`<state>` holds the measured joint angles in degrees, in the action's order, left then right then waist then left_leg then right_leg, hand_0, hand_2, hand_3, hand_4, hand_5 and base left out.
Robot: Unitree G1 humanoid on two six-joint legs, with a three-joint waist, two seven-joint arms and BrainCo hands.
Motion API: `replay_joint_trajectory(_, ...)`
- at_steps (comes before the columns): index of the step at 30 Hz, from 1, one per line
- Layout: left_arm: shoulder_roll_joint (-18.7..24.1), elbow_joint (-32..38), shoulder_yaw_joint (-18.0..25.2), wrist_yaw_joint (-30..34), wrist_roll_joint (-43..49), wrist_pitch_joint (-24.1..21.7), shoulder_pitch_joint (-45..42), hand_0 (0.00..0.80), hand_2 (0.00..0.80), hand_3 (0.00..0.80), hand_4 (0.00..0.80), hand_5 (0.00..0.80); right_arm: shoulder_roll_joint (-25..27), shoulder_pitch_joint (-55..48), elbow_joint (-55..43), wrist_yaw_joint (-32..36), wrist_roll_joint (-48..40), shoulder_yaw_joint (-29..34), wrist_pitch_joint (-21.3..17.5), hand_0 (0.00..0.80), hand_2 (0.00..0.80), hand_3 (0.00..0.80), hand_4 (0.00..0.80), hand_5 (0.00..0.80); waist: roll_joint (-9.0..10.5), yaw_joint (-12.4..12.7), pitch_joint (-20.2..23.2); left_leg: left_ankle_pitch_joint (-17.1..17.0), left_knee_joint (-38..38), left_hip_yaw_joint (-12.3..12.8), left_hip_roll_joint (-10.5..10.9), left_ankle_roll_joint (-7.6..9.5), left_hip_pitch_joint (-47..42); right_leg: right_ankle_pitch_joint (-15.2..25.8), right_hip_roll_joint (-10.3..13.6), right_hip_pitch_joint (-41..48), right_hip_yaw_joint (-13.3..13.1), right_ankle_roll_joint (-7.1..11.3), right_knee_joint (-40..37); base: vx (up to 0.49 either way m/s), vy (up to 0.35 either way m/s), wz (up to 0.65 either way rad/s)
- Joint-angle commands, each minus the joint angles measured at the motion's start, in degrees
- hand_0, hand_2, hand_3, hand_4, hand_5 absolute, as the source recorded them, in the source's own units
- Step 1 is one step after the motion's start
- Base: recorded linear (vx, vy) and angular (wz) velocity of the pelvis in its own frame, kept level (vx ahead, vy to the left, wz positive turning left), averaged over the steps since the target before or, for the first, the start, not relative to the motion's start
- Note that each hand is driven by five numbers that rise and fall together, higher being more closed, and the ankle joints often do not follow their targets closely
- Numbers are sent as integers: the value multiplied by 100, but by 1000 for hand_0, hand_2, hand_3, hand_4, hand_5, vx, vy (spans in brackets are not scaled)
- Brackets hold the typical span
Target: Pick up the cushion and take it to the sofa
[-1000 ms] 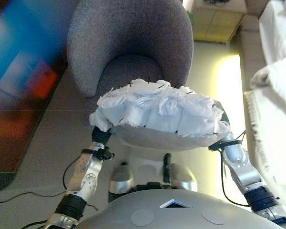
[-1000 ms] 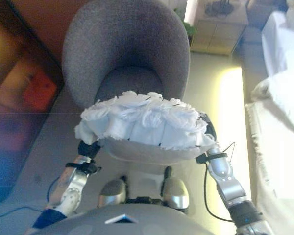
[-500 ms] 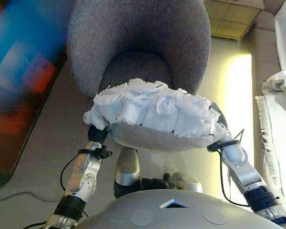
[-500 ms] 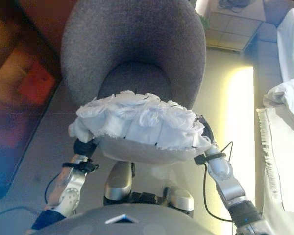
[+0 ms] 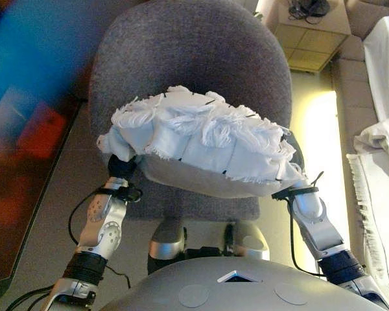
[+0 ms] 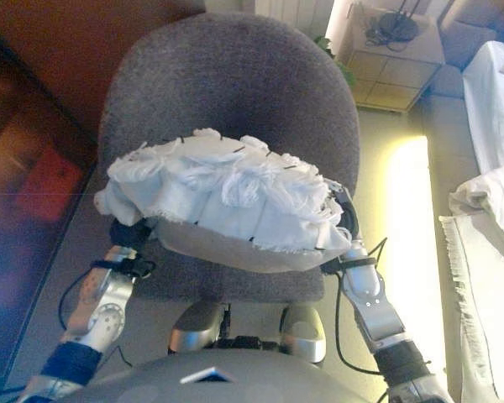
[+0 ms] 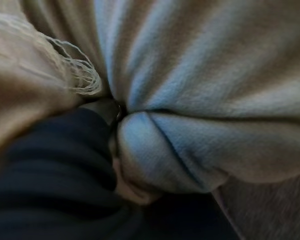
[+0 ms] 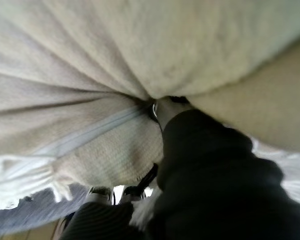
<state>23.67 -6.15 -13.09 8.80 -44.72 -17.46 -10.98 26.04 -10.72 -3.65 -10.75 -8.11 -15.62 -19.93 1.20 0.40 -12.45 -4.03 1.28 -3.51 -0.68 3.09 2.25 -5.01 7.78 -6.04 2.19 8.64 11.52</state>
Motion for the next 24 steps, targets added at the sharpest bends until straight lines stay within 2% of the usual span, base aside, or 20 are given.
replay_joint_trajectory(1,-96,685,-435,562,-140,-303,72,800,800,800,800,800,45,445,-356,-119,-10,-160,-550,800,800,800,800,800,124,-171,148,958,-28,-264,243,-218,-846,1182,-40,-248,61,62,-364,235,-88,53)
replay_joint_trajectory(4,-189,571,-505,539,-193,-406,144,800,800,800,800,800,66,622,-163,10,-58,-148,-501,800,800,800,800,800,166,-105,288,1014,90,-251,158,-304,-866,941,-119,204,115,-79,-783,200,-91,59)
replay_joint_trajectory(6,-261,579,-479,429,-227,-404,133,800,800,800,800,800,177,617,-277,204,-123,-106,-385,800,800,800,800,800,231,-59,402,1071,311,-114,78,-397,-828,846,-153,501,169,-161,-949,189,-84,17)
replay_joint_trajectory(8,-286,612,-481,339,-261,-454,132,800,800,800,800,800,294,598,-383,272,-146,-113,-334,800,800,800,800,800,282,-16,408,979,818,-7,-10,-519,-582,751,-177,659,158,-252,-1018,87,-56,9)
replay_joint_trajectory(9,-287,613,-482,333,-262,-455,132,800,800,800,800,800,299,600,-385,278,-148,-115,-327,800,800,800,800,800,282,-15,410,991,876,-5,-15,-526,-546,746,-179,657,158,-257,-1017,44,-56,9)
replay_joint_trajectory(11,-355,527,-429,354,-279,-433,166,800,800,800,800,800,352,639,-251,228,-127,-141,-318,800,800,800,800,800,333,65,283,812,1570,115,-56,-625,-127,667,-186,767,201,-363,-1036,24,-42,4)
replay_joint_trajectory(12,-363,502,-425,367,-284,-432,174,800,800,800,800,800,355,645,-219,203,-115,-144,-332,800,800,800,800,800,329,72,261,784,1590,147,-84,-642,-70,660,-190,777,222,-367,-1044,-9,17,11)
replay_joint_trajectory(14,-411,398,-423,438,-332,-370,298,800,800,800,800,800,369,697,-159,114,-93,-154,-275,800,800,800,800,800,267,95,170,744,1053,401,-281,-719,-18,646,-150,778,412,-318,-1152,-19,76,10)
replay_joint_trajectory(19,-525,188,-462,273,-179,-293,462,800,800,800,800,800,264,636,-62,297,-68,-185,-183,800,800,800,800,800,187,40,166,786,354,453,-217,-687,-221,698,-75,745,531,-239,-1294,93,112,28)
replay_joint_trajectory(24,-558,-159,-664,-76,95,-620,969,800,800,800,800,800,44,1068,374,82,66,-471,-398,800,800,800,800,800,234,72,-13,757,77,467,-169,-643,-151,800,-79,480,523,-169,-1372,-28,24,21)
